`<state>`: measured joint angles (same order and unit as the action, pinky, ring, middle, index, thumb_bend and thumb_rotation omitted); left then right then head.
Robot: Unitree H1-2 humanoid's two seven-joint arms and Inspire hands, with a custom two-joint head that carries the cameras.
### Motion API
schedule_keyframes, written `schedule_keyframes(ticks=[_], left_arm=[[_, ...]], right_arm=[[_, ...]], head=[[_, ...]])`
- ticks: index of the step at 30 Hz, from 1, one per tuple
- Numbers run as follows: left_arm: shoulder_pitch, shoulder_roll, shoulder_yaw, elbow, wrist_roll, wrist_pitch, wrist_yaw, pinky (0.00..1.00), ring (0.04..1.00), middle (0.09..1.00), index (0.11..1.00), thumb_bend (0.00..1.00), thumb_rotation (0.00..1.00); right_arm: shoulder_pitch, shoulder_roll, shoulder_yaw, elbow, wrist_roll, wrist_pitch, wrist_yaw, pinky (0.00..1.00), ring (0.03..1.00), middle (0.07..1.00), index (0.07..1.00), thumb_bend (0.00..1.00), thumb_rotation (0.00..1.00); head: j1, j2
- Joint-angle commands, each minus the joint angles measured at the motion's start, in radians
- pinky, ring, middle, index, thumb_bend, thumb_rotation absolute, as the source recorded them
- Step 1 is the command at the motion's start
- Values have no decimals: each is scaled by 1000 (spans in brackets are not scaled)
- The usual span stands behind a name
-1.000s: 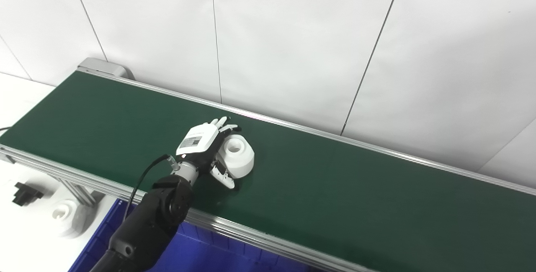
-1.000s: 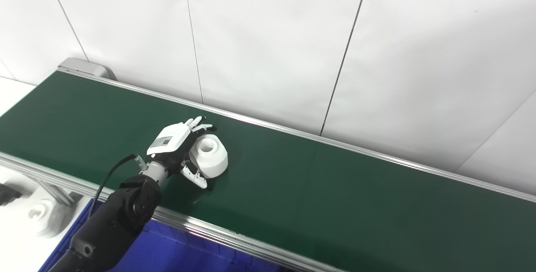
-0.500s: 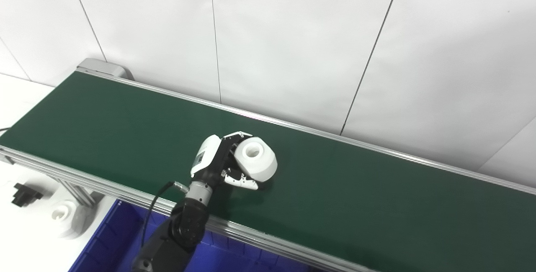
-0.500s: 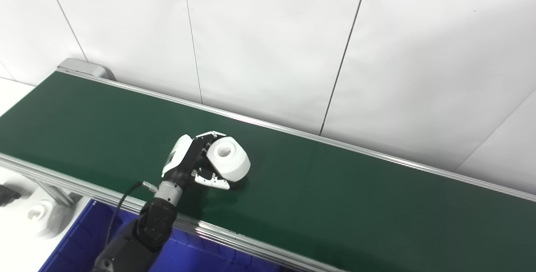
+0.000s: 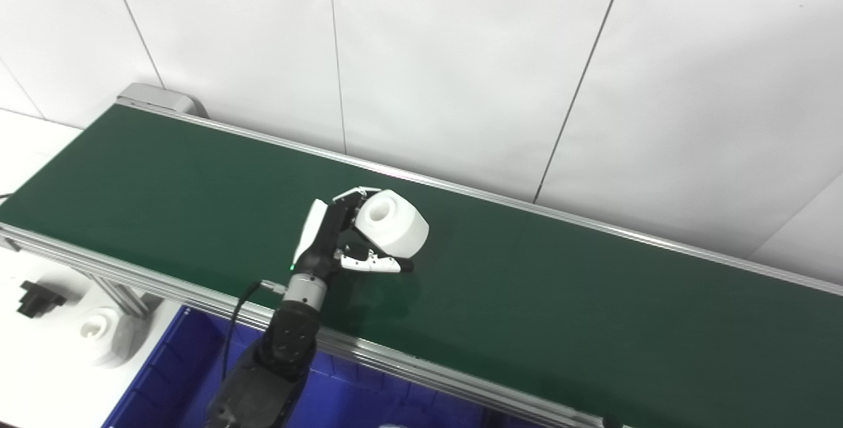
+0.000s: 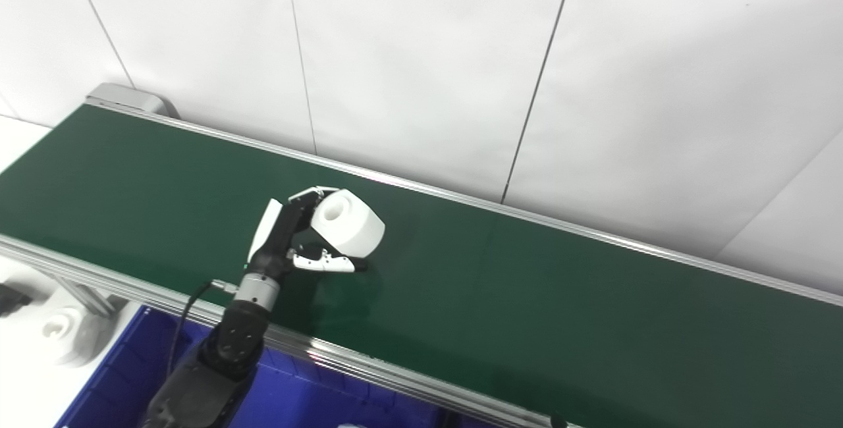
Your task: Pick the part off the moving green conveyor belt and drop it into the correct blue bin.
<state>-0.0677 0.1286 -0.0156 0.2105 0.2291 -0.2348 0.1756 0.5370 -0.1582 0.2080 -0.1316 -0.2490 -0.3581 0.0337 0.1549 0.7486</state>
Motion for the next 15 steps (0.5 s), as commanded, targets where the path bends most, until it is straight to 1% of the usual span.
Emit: schedule_keyframes(ticks=[1, 2, 3, 4, 5, 6, 7, 8, 9, 10, 13, 14, 15], left_arm=[[19, 11, 13, -70, -25, -32, -15, 372, 453, 505, 512, 478, 0], [48, 20, 13, -101, -37, -57, -26, 369, 453, 506, 512, 477, 0], [67, 26, 13, -120, -44, -74, -33, 363, 453, 507, 515, 477, 0], [99, 33, 13, -153, -51, -85, -43, 359, 453, 507, 516, 477, 0], [120, 37, 13, -176, -55, -91, -51, 365, 457, 505, 511, 477, 0], [149, 44, 12, -206, -52, -93, -62, 369, 460, 504, 509, 478, 0], [168, 49, 10, -226, -49, -94, -70, 378, 467, 502, 501, 478, 0], [188, 55, 7, -245, -43, -95, -78, 379, 471, 504, 496, 478, 0], [210, 64, 2, -259, -34, -107, -87, 376, 472, 508, 493, 478, 0], [228, 73, -3, -270, -32, -117, -98, 375, 472, 509, 493, 478, 0], [276, 95, -17, -300, -25, -128, -131, 374, 470, 517, 493, 478, 0], [295, 106, -25, -308, -15, -137, -143, 374, 469, 518, 494, 478, 0], [315, 116, -34, -314, -7, -150, -154, 375, 473, 516, 494, 478, 0]], right_arm=[[13, 7, -2, -39, 13, 8, 5, 925, 966, 993, 1000, 848, 223], [14, 6, -1, -45, 13, 8, 7, 926, 966, 994, 1000, 848, 223], [15, 6, 0, -49, 12, 7, 8, 928, 965, 992, 1000, 844, 220], [16, 5, -1, -56, 8, 12, 9, 929, 964, 991, 1000, 842, 219], [17, 5, -1, -61, 5, 15, 10, 920, 960, 990, 1000, 841, 229], [17, 3, -1, -67, 3, 18, 12, 915, 957, 989, 1000, 840, 235], [18, 2, -1, -72, 3, 20, 13, 918, 958, 987, 1000, 837, 234], [18, 1, -2, -78, 3, 27, 15, 914, 955, 985, 998, 837, 238], [18, 0, -2, -83, 6, 32, 18, 906, 952, 983, 996, 838, 246], [18, -2, -3, -92, 10, 41, 22, 904, 952, 983, 995, 839, 248], [19, -4, -7, -116, 22, 71, 35, 911, 955, 983, 994, 846, 267], [17, -4, -9, -121, 18, 73, 34, 915, 957, 982, 993, 848, 269], [15, -4, -12, -126, 12, 72, 32, 895, 943, 973, 989, 851, 274]], head=[[-8, 13], [-20, 29], [-20, 29], [-33, 48], [-33, 48], [-47, 72], [-47, 72], [-53, 88], [-58, 98], [-65, 120], [-69, 131], [-69, 143], [-69, 153]])
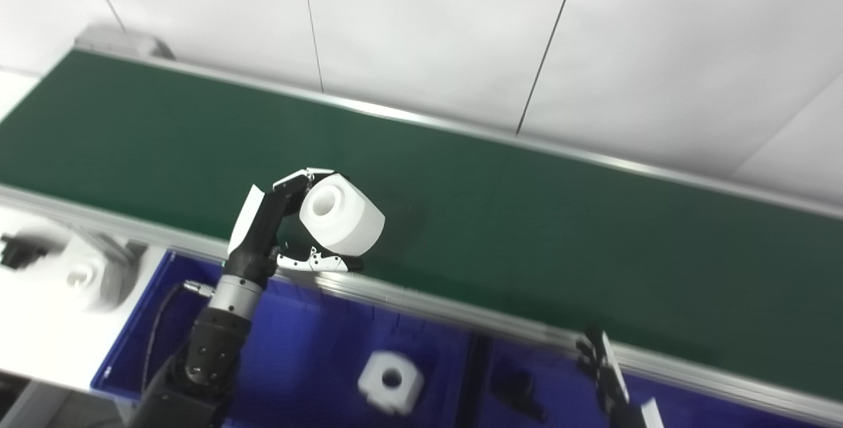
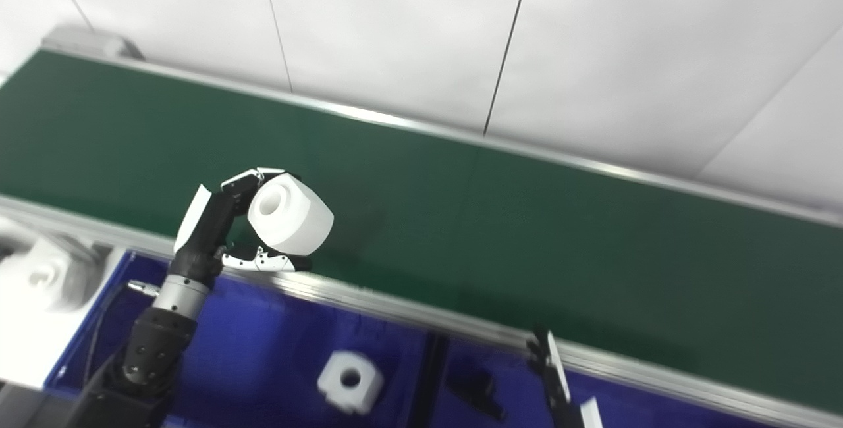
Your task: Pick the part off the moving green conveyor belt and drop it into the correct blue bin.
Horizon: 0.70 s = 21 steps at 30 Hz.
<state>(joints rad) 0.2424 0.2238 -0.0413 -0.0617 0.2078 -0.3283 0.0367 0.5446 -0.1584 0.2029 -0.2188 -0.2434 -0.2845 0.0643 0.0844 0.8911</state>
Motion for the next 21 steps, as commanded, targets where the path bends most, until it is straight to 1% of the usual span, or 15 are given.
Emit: schedule_keyframes(ticks=[1, 2, 3, 4, 7, 9, 10, 12, 13, 15, 18, 20, 21], left_arm=[[25, 29, -16, -46, 24, -68, -26, 377, 479, 516, 490, 478, 0], [38, 34, -21, -47, 31, -75, -32, 470, 484, 511, 481, 492, 0], [50, 45, -30, -47, 35, -83, -47, 518, 489, 509, 477, 498, 0], [61, 58, -42, -45, 33, -92, -65, 534, 491, 508, 475, 499, 0], [93, 88, -70, -51, 51, -96, -105, 520, 477, 506, 480, 501, 0], [107, 102, -82, -62, 57, -90, -128, 544, 488, 509, 471, 501, 0], [115, 119, -96, -69, 78, -87, -147, 546, 489, 509, 470, 500, 0], [123, 144, -117, -75, 119, -87, -174, 567, 496, 512, 466, 499, 0], [127, 154, -127, -78, 144, -81, -187, 549, 488, 512, 468, 499, 0], [129, 161, -138, -80, 170, -73, -199, 551, 486, 513, 469, 499, 0], [124, 169, -162, -73, 187, -70, -224, 542, 477, 514, 473, 499, 0], [122, 172, -177, -81, 223, -27, -250, 550, 482, 514, 472, 499, 0], [120, 172, -184, -92, 250, 12, -269, 547, 479, 512, 475, 499, 0]], right_arm=[[6, -4, -9, -44, 4, 4, 2, 869, 928, 965, 984, 853, 268], [4, -3, -10, -49, 2, 8, 2, 863, 925, 962, 982, 856, 263], [3, -5, -11, -57, 8, 18, 8, 856, 923, 962, 981, 855, 256], [1, -6, -12, -66, 17, 28, 14, 852, 922, 963, 981, 854, 253], [-4, -6, -14, -89, 6, 52, 22, 866, 931, 971, 982, 849, 240], [-6, -6, -16, -102, -3, 68, 25, 869, 929, 968, 981, 850, 240], [-7, -7, -16, -109, -4, 75, 27, 869, 929, 968, 981, 850, 240], [-9, -8, -16, -118, -5, 87, 30, 866, 928, 963, 981, 851, 239], [-10, -8, -17, -122, -4, 93, 32, 845, 920, 962, 979, 857, 244], [-10, -10, -20, -125, -1, 101, 38, 832, 913, 960, 979, 858, 247], [-15, -16, -22, -127, 16, 111, 50, 858, 918, 957, 979, 861, 243], [-20, -21, -24, -125, 32, 115, 60, 885, 931, 962, 982, 855, 236], [-23, -25, -25, -123, 41, 115, 64, 888, 931, 962, 980, 856, 232]], head=[[1, 19], [1, 19], [-3, 38], [-5, 46], [-3, 63], [-2, 70], [-1, 77], [-1, 77], [3, 80], [11, 79], [25, 80], [35, 82], [42, 80]])
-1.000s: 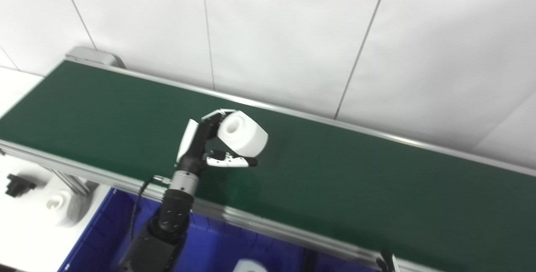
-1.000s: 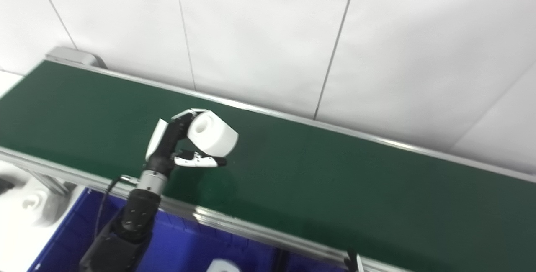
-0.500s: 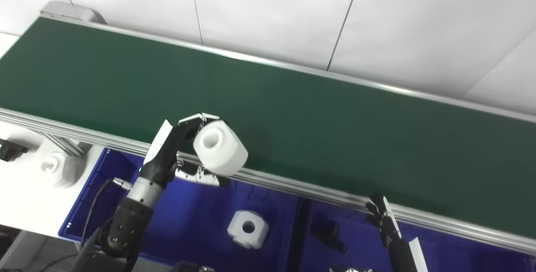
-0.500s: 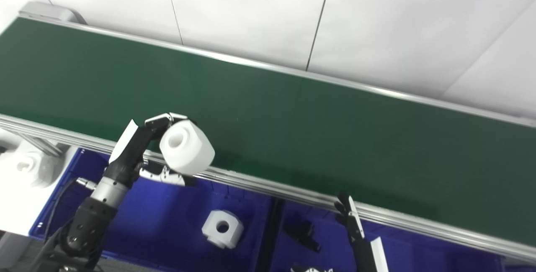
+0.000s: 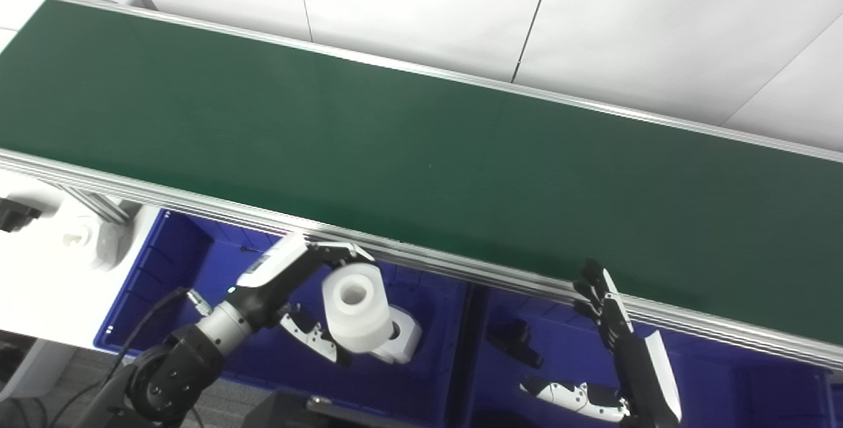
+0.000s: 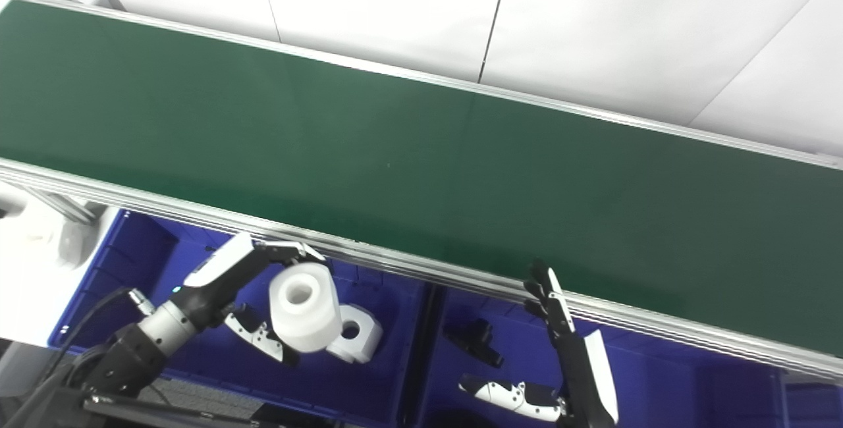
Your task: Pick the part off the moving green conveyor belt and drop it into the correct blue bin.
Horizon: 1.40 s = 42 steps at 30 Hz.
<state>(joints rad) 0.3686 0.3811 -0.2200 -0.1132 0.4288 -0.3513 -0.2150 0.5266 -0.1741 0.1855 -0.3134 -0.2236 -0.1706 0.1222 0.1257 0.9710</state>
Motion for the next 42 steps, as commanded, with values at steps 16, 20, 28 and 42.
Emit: schedule_keyframes(ticks=[16, 20, 28, 42], left_arm=[[-79, 31, -222, -210, 554, 453, -345, 993, 983, 976, 954, 765, 946], [-26, 24, -203, -257, 562, 452, -302, 1000, 1000, 1000, 998, 911, 997], [86, -53, -39, -226, 20, 239, -86, 953, 979, 980, 949, 870, 718], [27, -149, -59, -91, -465, 46, -156, 880, 893, 883, 849, 839, 361]], right_arm=[[-15, -21, -16, -20, 29, 4, 20, 882, 926, 960, 986, 861, 259], [-6, -18, -15, -24, 32, -2, 18, 876, 921, 959, 986, 859, 253], [10, -13, -16, -31, 19, -11, 10, 839, 914, 961, 988, 852, 259], [65, 8, 4, -50, -15, -30, -4, 909, 942, 967, 983, 863, 227]], head=[[-11, -8], [-15, -8], [-29, -12], [-147, -50]])
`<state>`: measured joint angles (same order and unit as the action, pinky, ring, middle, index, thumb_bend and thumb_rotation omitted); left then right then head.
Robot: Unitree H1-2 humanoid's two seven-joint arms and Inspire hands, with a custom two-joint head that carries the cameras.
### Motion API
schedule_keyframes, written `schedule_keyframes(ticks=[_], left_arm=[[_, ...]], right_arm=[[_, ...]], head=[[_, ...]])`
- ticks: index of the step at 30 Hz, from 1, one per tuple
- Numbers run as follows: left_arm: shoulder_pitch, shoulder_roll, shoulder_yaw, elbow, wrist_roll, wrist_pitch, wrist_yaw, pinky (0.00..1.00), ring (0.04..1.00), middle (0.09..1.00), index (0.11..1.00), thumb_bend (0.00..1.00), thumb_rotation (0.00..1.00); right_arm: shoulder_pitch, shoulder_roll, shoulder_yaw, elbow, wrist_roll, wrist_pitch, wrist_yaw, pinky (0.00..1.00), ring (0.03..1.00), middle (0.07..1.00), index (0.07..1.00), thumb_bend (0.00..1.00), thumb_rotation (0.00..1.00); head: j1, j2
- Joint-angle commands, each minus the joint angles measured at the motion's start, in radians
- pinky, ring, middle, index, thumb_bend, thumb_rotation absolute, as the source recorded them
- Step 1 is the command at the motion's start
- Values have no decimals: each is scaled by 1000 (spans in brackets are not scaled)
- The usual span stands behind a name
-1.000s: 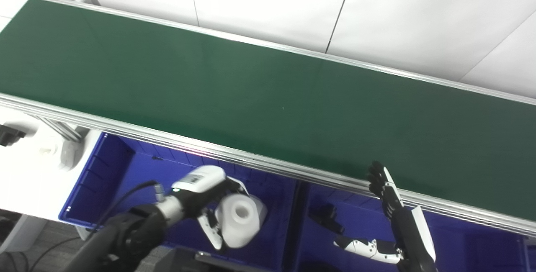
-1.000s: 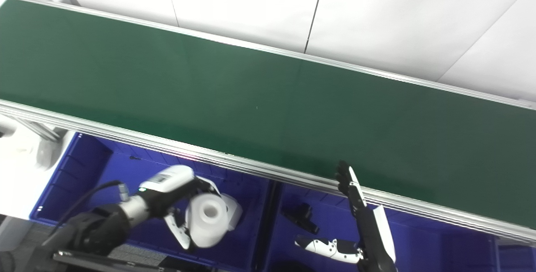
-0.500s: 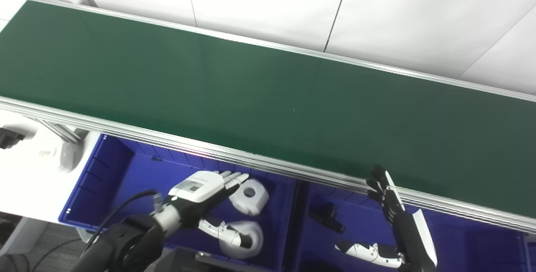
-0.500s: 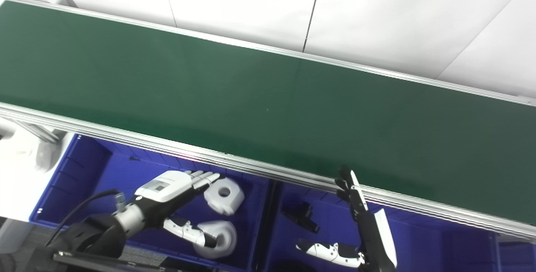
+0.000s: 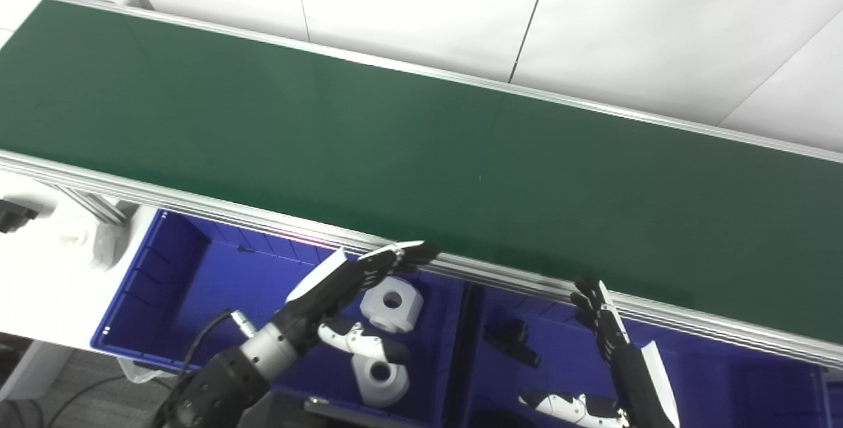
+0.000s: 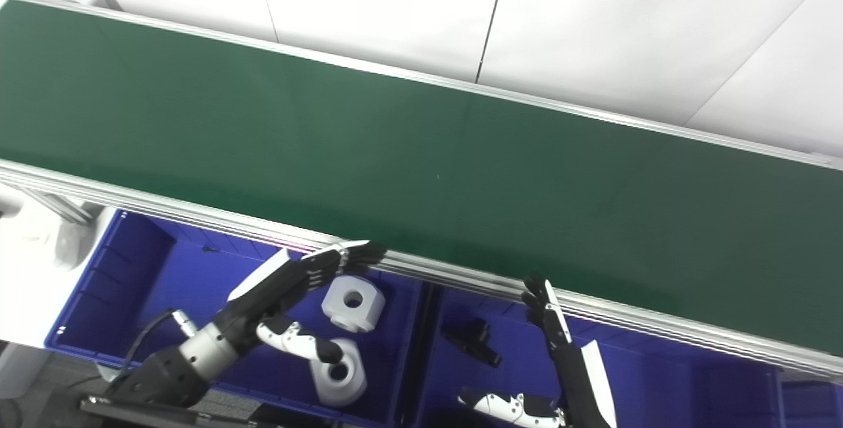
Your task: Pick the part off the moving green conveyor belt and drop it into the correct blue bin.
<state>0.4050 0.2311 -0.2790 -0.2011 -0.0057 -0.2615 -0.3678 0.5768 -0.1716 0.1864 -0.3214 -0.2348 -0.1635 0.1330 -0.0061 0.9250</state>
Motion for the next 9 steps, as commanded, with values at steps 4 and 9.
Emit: schedule_keyframes(ticks=[4, 9], left_arm=[[-22, 3, 11, 36, -63, -70, -6, 892, 900, 879, 845, 826, 308], [-31, 14, 39, 65, -98, -85, -11, 909, 912, 883, 851, 853, 308]], right_arm=[[26, 15, 15, -48, -24, -39, -21, 902, 940, 968, 981, 862, 217], [39, 40, 39, -52, -62, -40, -41, 893, 936, 970, 981, 860, 211]], head=[[-76, -6], [-165, -14]])
